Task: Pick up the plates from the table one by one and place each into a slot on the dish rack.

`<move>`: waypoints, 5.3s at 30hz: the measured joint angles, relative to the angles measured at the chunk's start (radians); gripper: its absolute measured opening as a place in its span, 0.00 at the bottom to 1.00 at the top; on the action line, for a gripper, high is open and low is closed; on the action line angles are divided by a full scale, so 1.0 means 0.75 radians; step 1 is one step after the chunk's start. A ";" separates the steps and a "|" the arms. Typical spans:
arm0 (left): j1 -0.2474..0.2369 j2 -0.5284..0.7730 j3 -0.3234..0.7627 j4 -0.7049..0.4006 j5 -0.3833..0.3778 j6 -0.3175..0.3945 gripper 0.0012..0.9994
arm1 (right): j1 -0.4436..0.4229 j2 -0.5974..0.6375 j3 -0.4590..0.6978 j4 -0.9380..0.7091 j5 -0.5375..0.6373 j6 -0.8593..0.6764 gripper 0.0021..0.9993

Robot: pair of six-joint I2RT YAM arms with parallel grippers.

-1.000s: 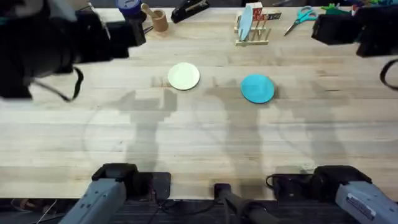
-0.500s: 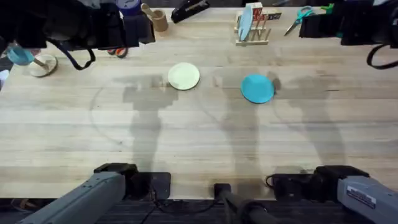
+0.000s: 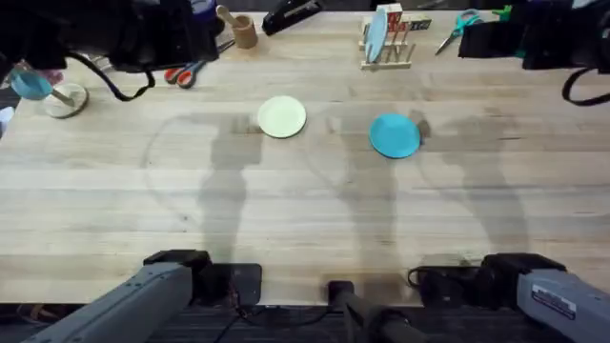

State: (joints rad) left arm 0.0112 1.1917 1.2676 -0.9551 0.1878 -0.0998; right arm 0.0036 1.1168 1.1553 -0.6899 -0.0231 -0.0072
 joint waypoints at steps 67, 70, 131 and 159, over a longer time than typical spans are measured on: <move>0.185 1.143 -0.015 0.257 0.952 0.457 0.04 | 0.000 0.000 0.001 0.001 0.000 0.000 1.00; 0.184 1.143 -0.015 0.257 0.951 0.457 0.04 | 0.000 0.004 0.001 0.002 -0.001 0.009 1.00; 0.184 1.143 -0.015 0.258 0.951 0.457 0.04 | 0.666 1.091 0.021 0.938 -0.556 0.942 1.00; 0.191 1.143 -0.013 0.267 0.953 0.457 0.04 | 0.718 1.133 0.027 0.901 -0.588 1.108 0.09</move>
State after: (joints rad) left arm 0.1546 2.0487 1.2582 -0.7547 0.9028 0.2428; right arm 0.5419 1.9667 1.1755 -0.0139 -0.4644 0.8241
